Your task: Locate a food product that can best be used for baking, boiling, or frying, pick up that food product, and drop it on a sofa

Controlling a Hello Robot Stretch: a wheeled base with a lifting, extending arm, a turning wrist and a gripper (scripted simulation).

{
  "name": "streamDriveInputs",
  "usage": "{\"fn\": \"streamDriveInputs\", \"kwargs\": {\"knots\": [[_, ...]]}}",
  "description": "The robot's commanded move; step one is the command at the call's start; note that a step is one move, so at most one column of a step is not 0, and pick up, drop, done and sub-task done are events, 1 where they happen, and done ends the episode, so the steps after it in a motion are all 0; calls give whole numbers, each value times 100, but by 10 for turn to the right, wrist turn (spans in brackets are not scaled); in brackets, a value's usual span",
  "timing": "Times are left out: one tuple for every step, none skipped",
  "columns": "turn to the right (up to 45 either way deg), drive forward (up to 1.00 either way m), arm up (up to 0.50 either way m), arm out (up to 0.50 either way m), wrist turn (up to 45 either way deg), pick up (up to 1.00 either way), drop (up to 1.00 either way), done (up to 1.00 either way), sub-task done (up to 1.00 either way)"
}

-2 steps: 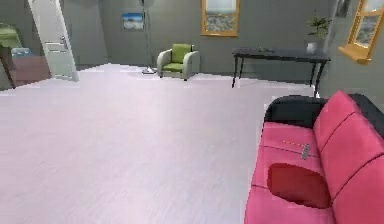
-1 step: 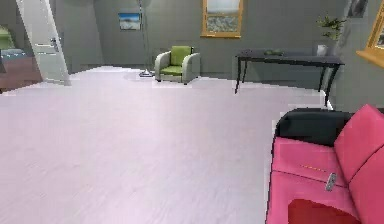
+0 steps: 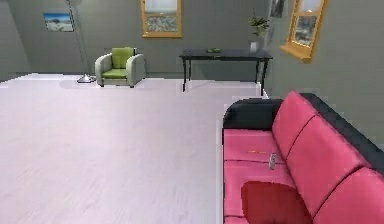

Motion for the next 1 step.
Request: {"fn": "streamDriveInputs", "kwargs": {"knots": [[0,100,0,0,0,0,0,0,0]]}}
